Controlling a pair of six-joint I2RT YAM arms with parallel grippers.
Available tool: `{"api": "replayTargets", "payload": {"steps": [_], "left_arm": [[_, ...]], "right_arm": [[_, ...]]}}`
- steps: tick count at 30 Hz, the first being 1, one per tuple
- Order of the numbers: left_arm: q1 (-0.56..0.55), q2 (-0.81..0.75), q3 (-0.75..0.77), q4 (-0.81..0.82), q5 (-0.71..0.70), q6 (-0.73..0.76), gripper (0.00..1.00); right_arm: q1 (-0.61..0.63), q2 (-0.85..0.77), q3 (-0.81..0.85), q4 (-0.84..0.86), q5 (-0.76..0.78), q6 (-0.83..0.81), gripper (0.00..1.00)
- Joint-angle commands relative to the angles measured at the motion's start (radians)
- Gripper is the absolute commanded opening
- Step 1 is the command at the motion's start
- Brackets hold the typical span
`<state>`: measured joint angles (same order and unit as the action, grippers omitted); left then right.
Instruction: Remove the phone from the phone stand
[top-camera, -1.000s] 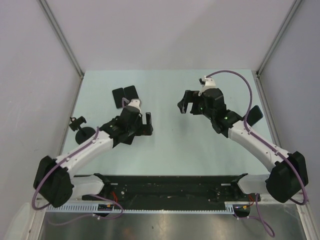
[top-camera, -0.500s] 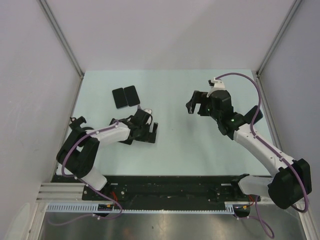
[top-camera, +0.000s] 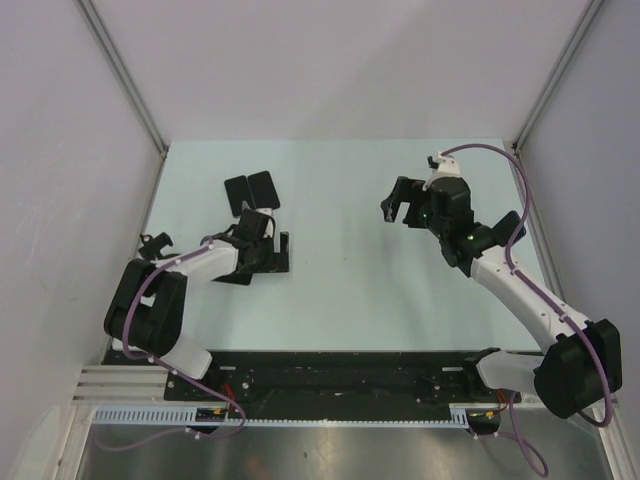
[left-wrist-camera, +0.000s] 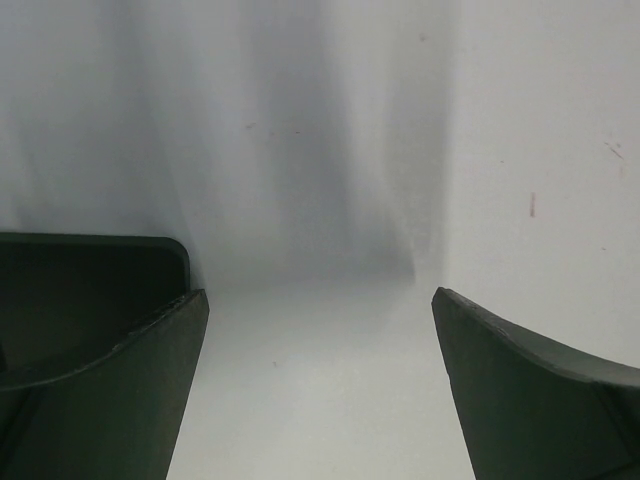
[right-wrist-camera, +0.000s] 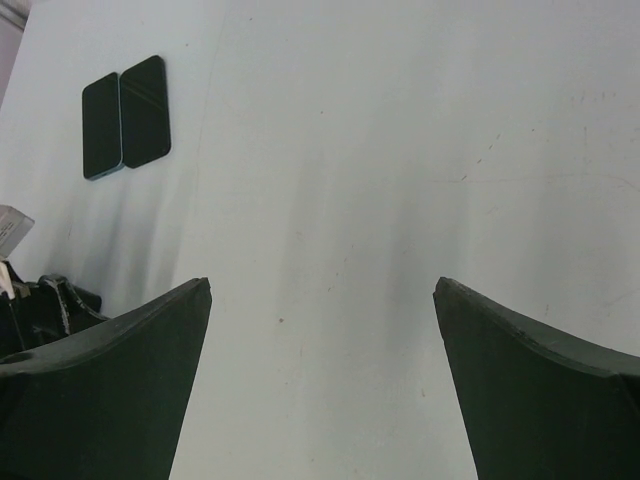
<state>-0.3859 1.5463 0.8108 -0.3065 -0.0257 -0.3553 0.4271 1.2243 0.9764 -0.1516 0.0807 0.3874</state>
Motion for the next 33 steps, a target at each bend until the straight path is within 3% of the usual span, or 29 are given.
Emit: {"api": "replayTargets", "payload": {"steps": [1,8,12,17,25,28,33], "left_arm": [[0.036,-0.032,-0.006,-0.026,-0.029,0.044,1.0],[0.042,-0.051,0.022,-0.042,0.01,0.05,1.0],[-0.036,-0.107,0.074,-0.04,0.018,0.084,1.0],[-0.143,-0.144,0.16,-0.014,0.059,0.137,1.0],[-0.157,-0.222,0.143,0.099,0.162,0.231,1.0],[-0.16,-0.238,0.12,0.118,0.173,0.259,1.0],[-0.174,-0.267,0.077,0.142,0.148,0.263,1.0]], "right_arm": [[-0.03,-0.028,0.001,0.041,0.007,-0.012,1.0],[-0.1,-0.068,0.001,0.012,0.074,-0.045,1.0],[-0.166,-0.112,0.002,-0.058,0.177,-0.053,1.0],[-0.293,-0.167,0.013,-0.14,0.287,-0.07,1.0],[-0.524,-0.241,0.018,-0.259,0.415,-0.076,0.97],[-0.593,-0.249,-0.021,-0.214,0.381,-0.081,0.95],[-0.669,-0.223,-0.131,-0.007,0.184,-0.136,0.83]]}}
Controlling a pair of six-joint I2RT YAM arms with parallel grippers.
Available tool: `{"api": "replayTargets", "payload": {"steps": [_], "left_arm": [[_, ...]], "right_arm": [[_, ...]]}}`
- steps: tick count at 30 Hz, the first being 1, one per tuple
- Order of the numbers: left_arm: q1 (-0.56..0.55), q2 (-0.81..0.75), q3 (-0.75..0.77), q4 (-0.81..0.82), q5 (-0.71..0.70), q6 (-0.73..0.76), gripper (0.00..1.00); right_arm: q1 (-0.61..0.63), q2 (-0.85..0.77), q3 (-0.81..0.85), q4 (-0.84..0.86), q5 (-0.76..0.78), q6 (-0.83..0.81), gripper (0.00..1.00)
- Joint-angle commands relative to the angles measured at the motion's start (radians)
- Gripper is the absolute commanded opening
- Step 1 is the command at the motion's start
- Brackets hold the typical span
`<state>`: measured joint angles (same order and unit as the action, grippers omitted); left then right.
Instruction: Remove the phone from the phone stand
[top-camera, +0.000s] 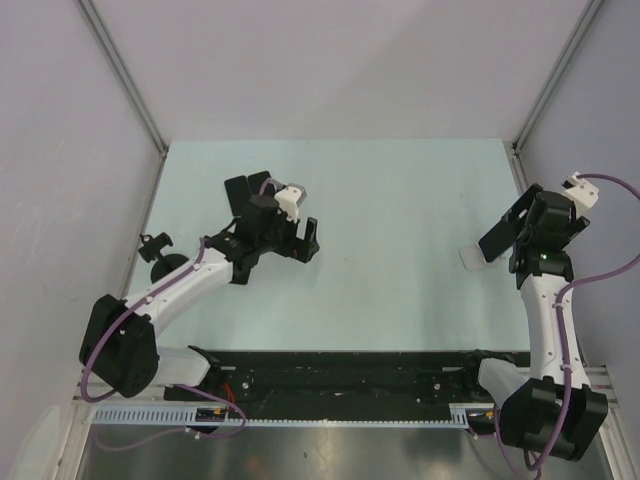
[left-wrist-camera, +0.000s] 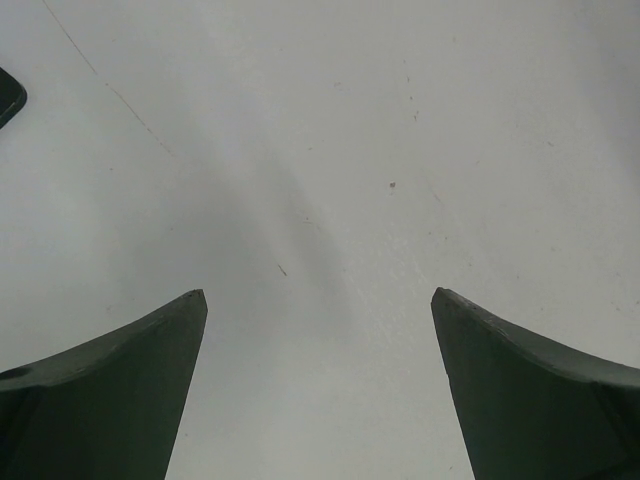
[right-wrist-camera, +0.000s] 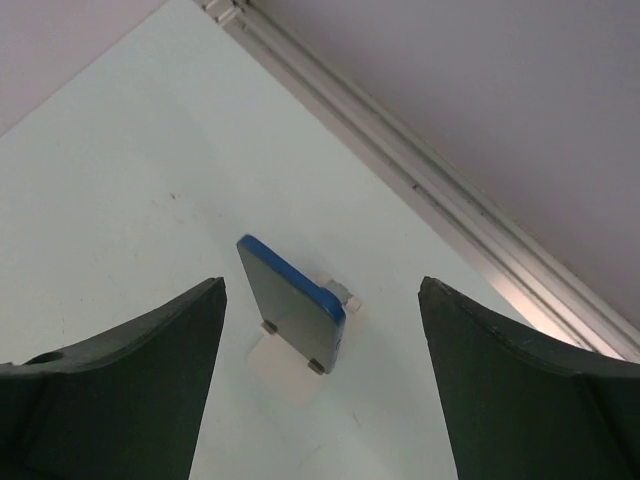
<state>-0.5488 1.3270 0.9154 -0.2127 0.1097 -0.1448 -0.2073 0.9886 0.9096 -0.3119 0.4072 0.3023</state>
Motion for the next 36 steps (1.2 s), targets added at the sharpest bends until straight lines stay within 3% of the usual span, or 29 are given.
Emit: {"api": "replayTargets", "payload": {"steps": [1,6,18,21,25,29,36], "left_arm": [[-0.014,-0.061,-0.033,0.052,0.012,0.053,1.0],[-0.049,-0.089,-0.044,0.053,-0.03,0.079,1.0],[-0.105,-0.114,-0.043,0.061,-0.042,0.073,1.0],[-0.115,-0.114,-0.041,0.064,-0.031,0.068,1.0],[-0.122,-0.109,-0.043,0.068,-0.021,0.057,1.0],[-0.123,-0.103,-0.041,0.075,-0.005,0.05,1.0],[-0.123,-0.078,-0.024,0.09,0.044,0.031,1.0]], "right_arm": [[-0.041,0.022,-0.084,0.177,-0.169,-0.057,0.8],[-0.093,0.064,-0.121,0.241,-0.297,-0.065,0.73],[-0.107,0.108,-0.215,0.347,-0.398,-0.08,0.49],[-0.107,0.093,-0.227,0.353,-0.393,-0.091,0.4],[-0.107,0.07,-0.235,0.356,-0.384,-0.104,0.19],[-0.086,0.033,-0.236,0.353,-0.372,-0.134,0.04],[-0.027,-0.07,-0.232,0.352,-0.361,-0.175,0.0]]}}
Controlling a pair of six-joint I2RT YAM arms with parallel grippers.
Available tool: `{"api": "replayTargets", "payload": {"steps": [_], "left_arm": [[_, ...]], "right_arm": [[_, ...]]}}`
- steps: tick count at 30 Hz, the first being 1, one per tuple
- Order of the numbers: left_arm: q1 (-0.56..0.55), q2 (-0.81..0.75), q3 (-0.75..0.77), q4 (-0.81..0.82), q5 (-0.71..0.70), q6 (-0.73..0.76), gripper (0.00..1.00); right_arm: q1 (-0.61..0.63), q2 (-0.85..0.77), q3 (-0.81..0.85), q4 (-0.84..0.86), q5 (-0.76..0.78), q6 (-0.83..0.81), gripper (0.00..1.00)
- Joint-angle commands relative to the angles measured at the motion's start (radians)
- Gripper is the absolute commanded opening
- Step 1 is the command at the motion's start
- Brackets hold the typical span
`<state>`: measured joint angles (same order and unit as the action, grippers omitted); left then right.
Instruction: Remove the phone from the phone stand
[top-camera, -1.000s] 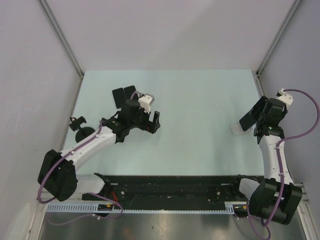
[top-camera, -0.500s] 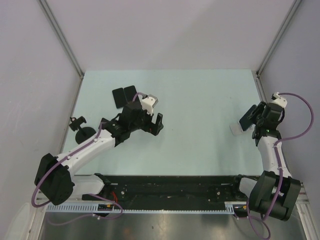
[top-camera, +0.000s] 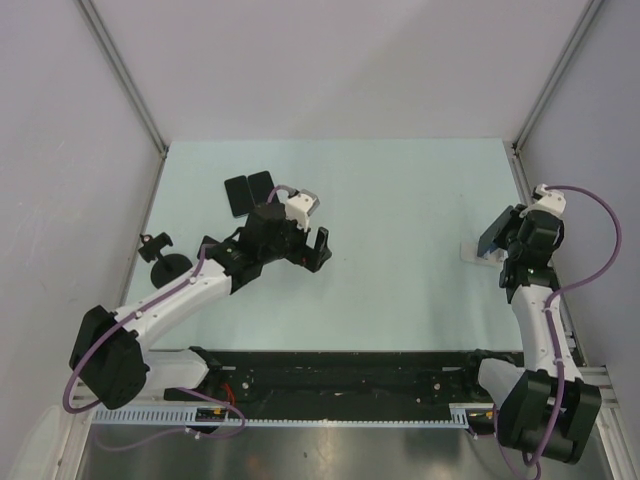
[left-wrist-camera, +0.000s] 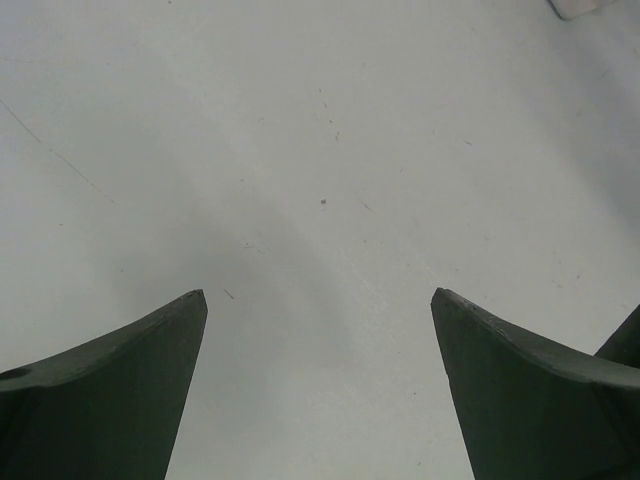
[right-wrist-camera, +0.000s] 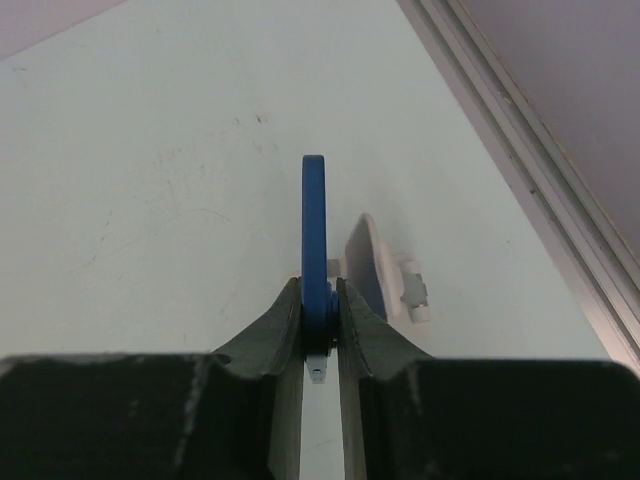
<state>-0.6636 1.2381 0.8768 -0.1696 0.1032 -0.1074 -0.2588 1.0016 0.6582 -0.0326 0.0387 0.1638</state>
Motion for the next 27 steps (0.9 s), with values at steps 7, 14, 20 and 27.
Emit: {"api": "replayTargets", "payload": {"steps": [7,14,20,27], "left_arm": [[-0.017,0.023,0.071,0.056,0.076,-0.025,1.0],[-0.077,0.034,0.139,0.094,0.055,0.023,1.0],[-0.14,0.075,0.208,0.111,0.066,0.072,1.0],[-0.185,0.126,0.267,0.122,0.064,0.078,1.0]], "right_arm": [[0.081,-0.162,0.064,0.037,-0.131,0.02,0.0],[0.243,-0.121,0.109,0.04,-0.336,0.126,0.0],[0.337,-0.061,0.124,0.118,-0.516,0.227,0.0],[0.401,0.002,0.127,0.238,-0.677,0.307,0.0]]}}
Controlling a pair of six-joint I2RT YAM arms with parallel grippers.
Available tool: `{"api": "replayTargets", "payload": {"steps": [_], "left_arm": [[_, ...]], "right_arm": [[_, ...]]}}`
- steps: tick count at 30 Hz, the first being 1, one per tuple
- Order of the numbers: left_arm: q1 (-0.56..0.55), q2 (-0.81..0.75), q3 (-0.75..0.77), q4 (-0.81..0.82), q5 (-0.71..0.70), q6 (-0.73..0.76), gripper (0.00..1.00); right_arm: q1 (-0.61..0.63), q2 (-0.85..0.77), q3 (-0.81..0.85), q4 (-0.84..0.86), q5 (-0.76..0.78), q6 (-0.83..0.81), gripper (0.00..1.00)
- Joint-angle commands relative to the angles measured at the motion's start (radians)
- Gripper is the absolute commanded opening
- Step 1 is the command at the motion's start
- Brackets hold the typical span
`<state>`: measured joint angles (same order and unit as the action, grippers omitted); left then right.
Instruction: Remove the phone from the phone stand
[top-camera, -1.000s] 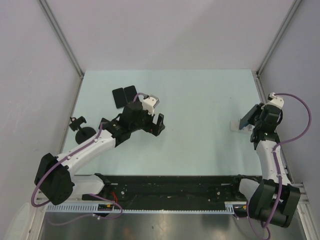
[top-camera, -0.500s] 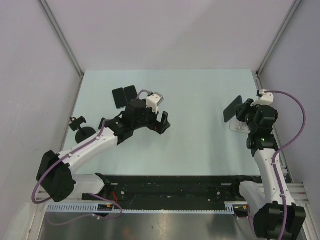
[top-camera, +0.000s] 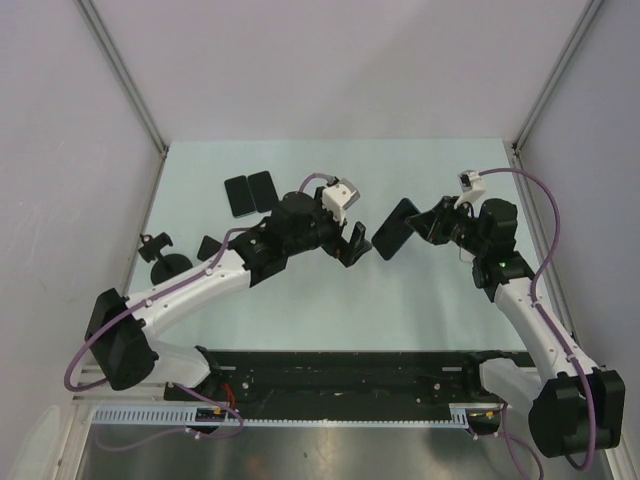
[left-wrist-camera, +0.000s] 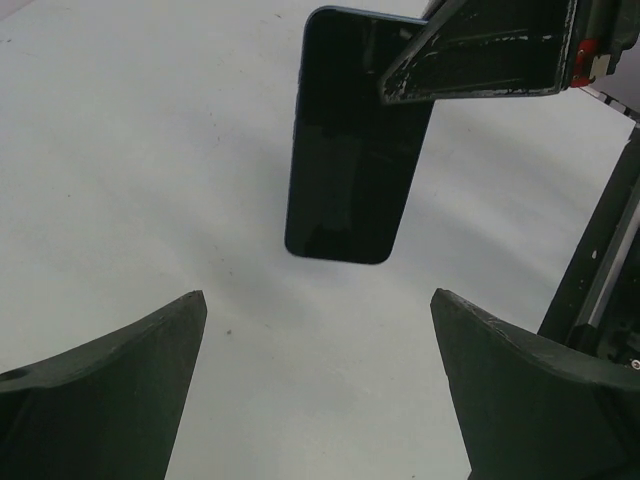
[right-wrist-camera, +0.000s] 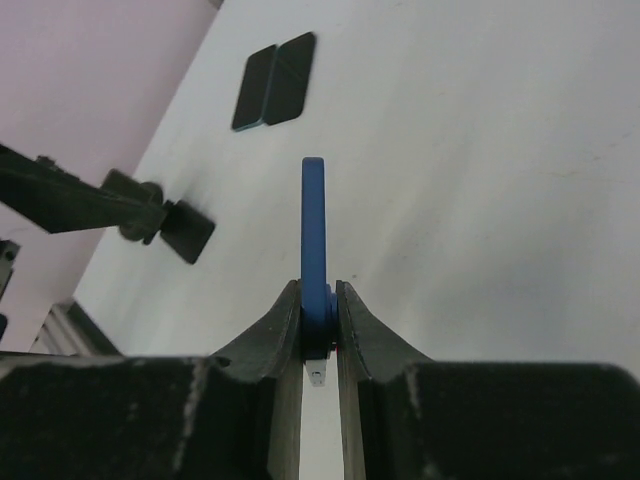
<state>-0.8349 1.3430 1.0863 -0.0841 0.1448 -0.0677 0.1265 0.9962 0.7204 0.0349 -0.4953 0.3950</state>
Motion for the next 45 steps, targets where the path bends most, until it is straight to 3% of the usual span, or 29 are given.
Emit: {"api": "replayTargets", "payload": {"steps": [1,6,10,14,24,27,28,32,35,36,42,45], "left_arm": [[-0.013,0.024,0.058,0.04,0.022,0.032,1.0],[0.04,0.036,0.047,0.041,0.125,-0.006,0.99],[0.109,0.051,0.038,0.04,0.362,-0.08,0.95],[0.146,0.062,0.032,0.041,0.507,-0.098,0.91],[0.163,0.091,0.041,0.04,0.645,-0.129,0.82],[0.163,0.094,0.043,0.04,0.662,-0.129,0.73],[0.163,0.094,0.041,0.04,0.668,-0.127,0.66],[0.171,0.091,0.04,0.041,0.693,-0.135,0.57],[0.181,0.091,0.046,0.047,0.719,-0.141,0.41],[0.181,0.093,0.047,0.052,0.725,-0.142,0.28],[0.188,0.107,0.054,0.078,0.769,-0.176,0.0],[0.194,0.099,0.037,0.117,0.771,-0.191,0.0]], "right_arm": [[0.021,0.012,0.063,0.18,-0.178,0.079,0.0],[0.024,0.016,0.063,0.238,-0.279,0.094,0.0],[0.024,0.019,0.065,0.287,-0.374,0.125,0.0],[0.025,0.018,0.065,0.348,-0.43,0.175,0.0],[0.022,0.033,0.065,0.49,-0.5,0.274,0.0],[0.022,0.033,0.065,0.493,-0.5,0.275,0.0],[0.022,0.035,0.065,0.493,-0.502,0.278,0.0],[0.022,0.036,0.065,0.497,-0.508,0.286,0.0],[0.022,0.038,0.065,0.487,-0.512,0.281,0.0],[0.022,0.038,0.063,0.481,-0.514,0.271,0.0],[0.024,0.024,0.065,0.415,-0.506,0.223,0.0],[0.022,0.018,0.065,0.378,-0.491,0.199,0.08]]}}
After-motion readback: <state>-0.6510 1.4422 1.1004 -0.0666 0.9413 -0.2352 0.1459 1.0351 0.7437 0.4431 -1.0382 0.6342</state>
